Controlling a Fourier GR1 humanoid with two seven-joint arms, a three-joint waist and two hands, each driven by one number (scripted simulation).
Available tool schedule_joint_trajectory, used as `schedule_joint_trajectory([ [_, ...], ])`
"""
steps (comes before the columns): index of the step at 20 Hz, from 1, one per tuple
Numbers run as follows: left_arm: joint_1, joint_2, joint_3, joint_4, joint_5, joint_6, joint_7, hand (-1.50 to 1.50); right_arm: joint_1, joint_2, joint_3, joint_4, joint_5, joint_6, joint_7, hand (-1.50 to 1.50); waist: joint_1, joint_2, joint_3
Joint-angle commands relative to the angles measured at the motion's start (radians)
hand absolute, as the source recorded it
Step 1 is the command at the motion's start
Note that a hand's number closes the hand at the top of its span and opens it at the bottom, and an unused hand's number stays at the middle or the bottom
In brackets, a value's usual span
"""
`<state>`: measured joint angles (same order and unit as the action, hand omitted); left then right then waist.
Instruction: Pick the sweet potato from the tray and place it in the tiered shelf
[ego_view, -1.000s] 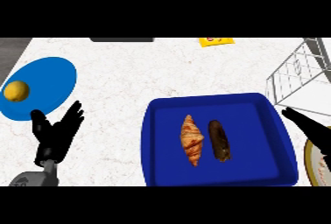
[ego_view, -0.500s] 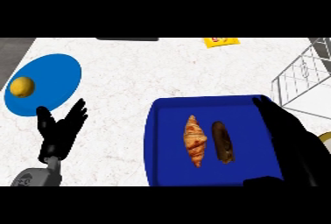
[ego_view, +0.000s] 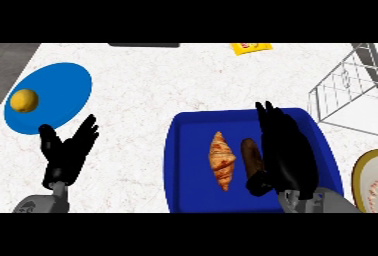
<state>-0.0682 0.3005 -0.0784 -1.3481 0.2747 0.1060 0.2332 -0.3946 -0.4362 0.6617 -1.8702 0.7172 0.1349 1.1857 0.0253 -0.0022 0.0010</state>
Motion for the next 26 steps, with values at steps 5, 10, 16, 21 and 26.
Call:
schedule_joint_trajectory([
  [5,0.02,0.009,0.015,-0.01,0.008,0.005,0.059,0.0,0.009,0.143,0.066,0.16,0.119,0.111,0.206,-1.5,-0.02,-0.001,-0.002],
  [10,0.013,0.008,0.036,0.043,0.017,-0.029,0.014,0.0,0.036,0.193,0.053,0.193,0.23,0.102,0.2,-1.5,-0.031,0.001,-0.002],
  [16,0.012,-0.012,0.018,0.012,-0.015,0.0,0.033,0.0,-0.01,0.307,0.01,0.294,0.323,0.13,0.185,-1.5,-0.02,0.002,-0.002],
  [21,0.02,-0.012,0.036,0.001,0.0,-0.016,0.041,0.0,0.114,0.314,0.008,0.305,0.404,0.07,0.128,-1.5,-0.026,0.001,-0.001],
  [26,0.031,-0.033,0.018,-0.002,-0.039,0.003,0.024,0.0,0.101,0.347,-0.045,0.359,0.474,0.107,0.107,-1.5,-0.026,0.001,-0.001],
])
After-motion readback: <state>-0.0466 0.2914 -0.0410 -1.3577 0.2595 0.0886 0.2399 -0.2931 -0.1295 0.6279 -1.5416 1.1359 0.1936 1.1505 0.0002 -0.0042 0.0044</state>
